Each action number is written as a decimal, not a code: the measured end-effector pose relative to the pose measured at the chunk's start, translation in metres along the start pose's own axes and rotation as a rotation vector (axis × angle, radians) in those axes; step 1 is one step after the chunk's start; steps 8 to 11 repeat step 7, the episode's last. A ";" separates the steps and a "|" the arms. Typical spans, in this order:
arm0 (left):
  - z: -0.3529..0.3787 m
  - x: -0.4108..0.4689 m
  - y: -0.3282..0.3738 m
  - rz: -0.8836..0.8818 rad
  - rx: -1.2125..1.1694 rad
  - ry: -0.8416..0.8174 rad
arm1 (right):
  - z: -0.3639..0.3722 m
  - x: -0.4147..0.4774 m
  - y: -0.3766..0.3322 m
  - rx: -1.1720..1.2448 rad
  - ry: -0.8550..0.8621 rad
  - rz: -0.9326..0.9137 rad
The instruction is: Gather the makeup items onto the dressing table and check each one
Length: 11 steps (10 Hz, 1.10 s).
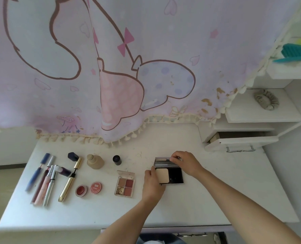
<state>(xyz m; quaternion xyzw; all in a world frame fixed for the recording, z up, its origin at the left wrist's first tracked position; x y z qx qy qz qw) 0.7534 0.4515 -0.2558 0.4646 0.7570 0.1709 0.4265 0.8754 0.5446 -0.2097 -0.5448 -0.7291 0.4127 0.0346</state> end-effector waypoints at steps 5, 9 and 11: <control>-0.003 -0.002 0.005 -0.034 0.198 -0.050 | 0.006 0.011 0.013 -0.016 -0.001 0.022; -0.046 -0.024 0.019 0.141 0.191 0.002 | -0.010 0.002 0.002 -0.221 0.064 0.025; -0.046 -0.024 0.019 0.141 0.191 0.002 | -0.010 0.002 0.002 -0.221 0.064 0.025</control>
Point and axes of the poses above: each hand's wrist, its own x-axis towards the middle knuckle, its own z-axis out of the palm, y = z × x, the point moved 1 cm from there along x, towards the middle knuckle, and after that the axes turned 2 degrees about -x, right-handed, at the moved point
